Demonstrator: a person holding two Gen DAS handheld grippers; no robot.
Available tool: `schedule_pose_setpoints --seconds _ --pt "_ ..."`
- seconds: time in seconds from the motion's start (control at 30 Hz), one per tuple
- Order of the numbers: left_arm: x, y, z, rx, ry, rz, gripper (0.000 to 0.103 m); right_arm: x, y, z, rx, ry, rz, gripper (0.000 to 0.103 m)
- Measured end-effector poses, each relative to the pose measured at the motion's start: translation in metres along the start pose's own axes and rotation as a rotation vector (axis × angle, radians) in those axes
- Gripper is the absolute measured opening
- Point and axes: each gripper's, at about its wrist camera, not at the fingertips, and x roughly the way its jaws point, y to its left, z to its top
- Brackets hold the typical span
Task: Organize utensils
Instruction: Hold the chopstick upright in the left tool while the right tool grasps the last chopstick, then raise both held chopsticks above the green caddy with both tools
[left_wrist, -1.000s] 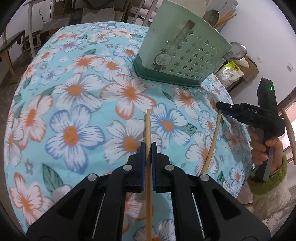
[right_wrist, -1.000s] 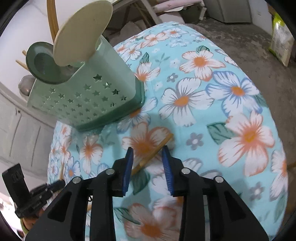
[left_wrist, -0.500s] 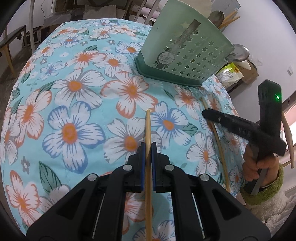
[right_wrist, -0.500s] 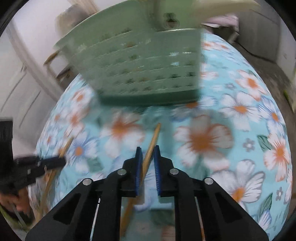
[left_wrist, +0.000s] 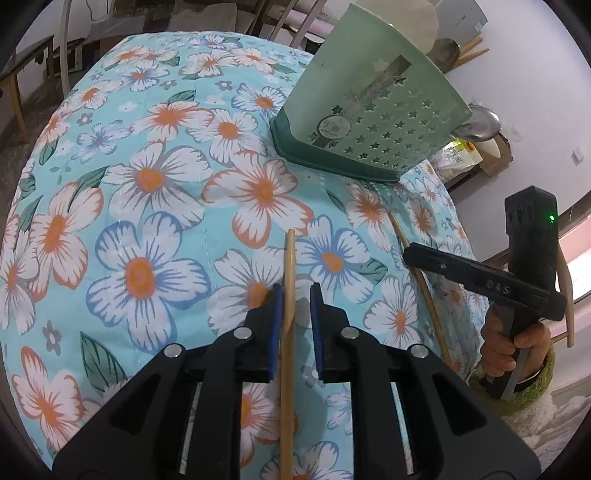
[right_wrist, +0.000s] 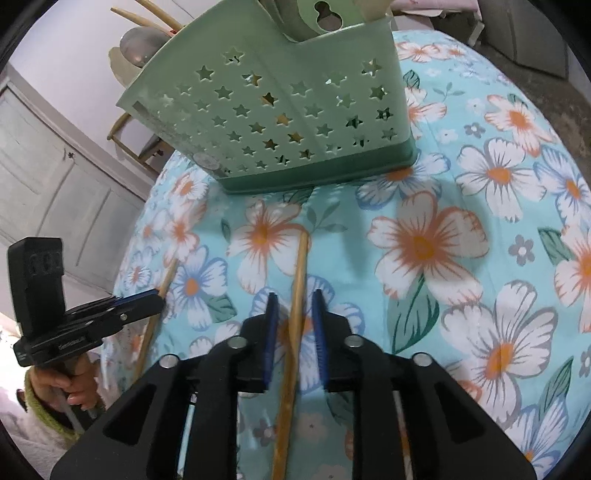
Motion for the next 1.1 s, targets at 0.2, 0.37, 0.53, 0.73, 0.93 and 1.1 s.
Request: schedule_pose_setpoints --seconds 0.2,0.37,0.53,0.73,0.93,1.1 --pt "0.010 0.002 0.008 -0.026 0.035 -0.008 0.014 0.006 0.009 0.001 -0.012 0.016 -0.008 0.032" --pt "0.020 0.005 0.015 -0.027 0.038 0.000 0.005 0.016 0.013 0.003 0.020 -0.018 -0.032 0.020" --pt "0.021 0.005 0.017 -0.026 0.024 0.007 0.005 0.017 0.018 0.004 -0.007 -0.031 -0.080 0.007" --pt "-0.010 -0.010 0.026 0.012 -0.065 -0.039 0.005 -0.009 0.032 0.011 -0.053 -0.131 -0.065 0.007" --pt "-0.046 -0.032 0.039 0.078 -0.135 -0.085 0.005 -0.055 0.043 0.021 -0.076 -0.278 -0.017 0.007" --pt "-0.079 -0.051 0.050 0.121 -0.222 -0.127 0.005 -0.090 0.047 0.021 -0.097 -0.375 -0.011 0.007"
